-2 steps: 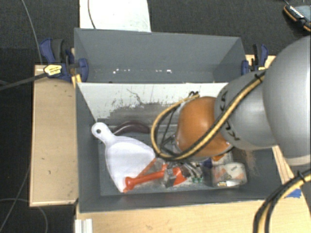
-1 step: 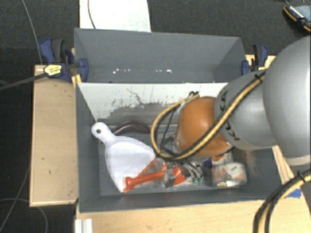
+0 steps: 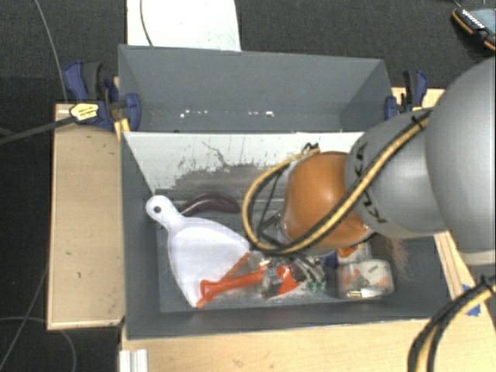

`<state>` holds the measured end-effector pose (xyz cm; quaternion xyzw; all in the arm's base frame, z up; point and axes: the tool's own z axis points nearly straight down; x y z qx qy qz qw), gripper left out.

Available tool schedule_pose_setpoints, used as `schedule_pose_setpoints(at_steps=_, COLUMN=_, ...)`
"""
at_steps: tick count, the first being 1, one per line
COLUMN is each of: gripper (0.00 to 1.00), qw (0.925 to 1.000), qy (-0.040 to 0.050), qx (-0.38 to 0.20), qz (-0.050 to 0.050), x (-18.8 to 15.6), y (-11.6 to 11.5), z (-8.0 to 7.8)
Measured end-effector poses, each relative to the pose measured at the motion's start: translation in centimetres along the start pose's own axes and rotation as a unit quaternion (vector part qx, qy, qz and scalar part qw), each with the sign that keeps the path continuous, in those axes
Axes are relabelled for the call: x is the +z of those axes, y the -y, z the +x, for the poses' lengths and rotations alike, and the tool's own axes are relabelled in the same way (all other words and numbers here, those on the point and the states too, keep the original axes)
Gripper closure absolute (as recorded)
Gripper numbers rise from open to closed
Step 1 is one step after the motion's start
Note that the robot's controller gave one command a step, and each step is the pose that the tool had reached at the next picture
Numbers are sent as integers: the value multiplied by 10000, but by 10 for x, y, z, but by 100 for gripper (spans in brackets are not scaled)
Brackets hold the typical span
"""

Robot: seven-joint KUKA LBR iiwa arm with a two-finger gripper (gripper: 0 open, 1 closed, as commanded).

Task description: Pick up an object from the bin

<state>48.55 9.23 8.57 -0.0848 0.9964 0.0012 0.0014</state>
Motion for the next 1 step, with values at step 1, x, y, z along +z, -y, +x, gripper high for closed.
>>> schedule_pose_setpoints(at_steps=1, gripper=100, qw=10000, qy=-41, qx=3, qz=1, x=-37, y=0, z=2)
